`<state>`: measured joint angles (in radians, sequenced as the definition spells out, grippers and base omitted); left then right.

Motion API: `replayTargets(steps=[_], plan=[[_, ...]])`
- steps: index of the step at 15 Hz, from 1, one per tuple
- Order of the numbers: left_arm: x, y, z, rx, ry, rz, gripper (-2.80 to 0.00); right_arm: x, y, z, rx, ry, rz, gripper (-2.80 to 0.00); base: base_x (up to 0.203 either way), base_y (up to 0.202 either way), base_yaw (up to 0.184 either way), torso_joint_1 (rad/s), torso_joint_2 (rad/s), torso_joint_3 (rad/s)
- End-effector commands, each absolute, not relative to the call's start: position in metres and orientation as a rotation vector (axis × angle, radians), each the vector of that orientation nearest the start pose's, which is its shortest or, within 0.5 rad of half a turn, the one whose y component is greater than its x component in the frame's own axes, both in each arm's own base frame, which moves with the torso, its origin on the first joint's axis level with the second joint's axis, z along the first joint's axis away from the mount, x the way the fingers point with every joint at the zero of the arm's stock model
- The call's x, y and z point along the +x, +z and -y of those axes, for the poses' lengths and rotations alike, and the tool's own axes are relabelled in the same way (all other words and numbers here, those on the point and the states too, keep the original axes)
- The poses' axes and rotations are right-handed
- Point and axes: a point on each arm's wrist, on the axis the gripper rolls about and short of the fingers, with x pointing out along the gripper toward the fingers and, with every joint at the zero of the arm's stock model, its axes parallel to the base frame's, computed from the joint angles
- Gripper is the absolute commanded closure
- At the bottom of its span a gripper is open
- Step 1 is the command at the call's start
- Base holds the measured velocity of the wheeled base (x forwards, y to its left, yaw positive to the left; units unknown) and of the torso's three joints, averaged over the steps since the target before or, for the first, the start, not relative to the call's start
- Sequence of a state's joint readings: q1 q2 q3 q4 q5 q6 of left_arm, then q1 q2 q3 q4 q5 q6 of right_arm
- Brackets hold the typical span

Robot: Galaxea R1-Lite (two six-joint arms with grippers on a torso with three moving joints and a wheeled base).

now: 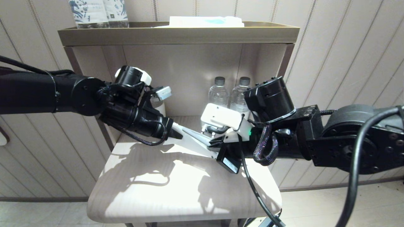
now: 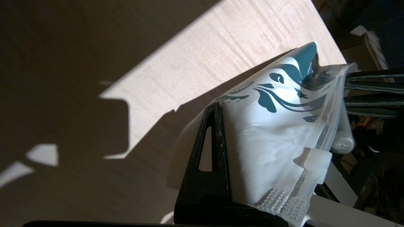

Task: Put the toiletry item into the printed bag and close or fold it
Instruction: Place the toothbrush in the storage bag

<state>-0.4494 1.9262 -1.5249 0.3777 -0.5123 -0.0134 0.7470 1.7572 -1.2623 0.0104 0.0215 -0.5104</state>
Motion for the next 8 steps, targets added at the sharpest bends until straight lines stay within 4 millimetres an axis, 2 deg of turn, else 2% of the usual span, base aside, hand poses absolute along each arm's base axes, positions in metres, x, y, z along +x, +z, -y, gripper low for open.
replayTargets(steps=[1,8], plan=[[0.3188,0.2232,0.1661,-0.038,-0.914,-0.785,0.0,0.2474,0.2266,-0.2283,-0.662,0.864,-0.29,0.0,0.0,0.0,0.0,0.0,0.0,0.0],[0.3192,0.2213,0.1663,-0.037,-0.914,-0.79,0.0,0.2526,0.2274,-0.2233,-0.656,0.844,-0.294,0.0,0.0,0.0,0.0,0.0,0.0,0.0]])
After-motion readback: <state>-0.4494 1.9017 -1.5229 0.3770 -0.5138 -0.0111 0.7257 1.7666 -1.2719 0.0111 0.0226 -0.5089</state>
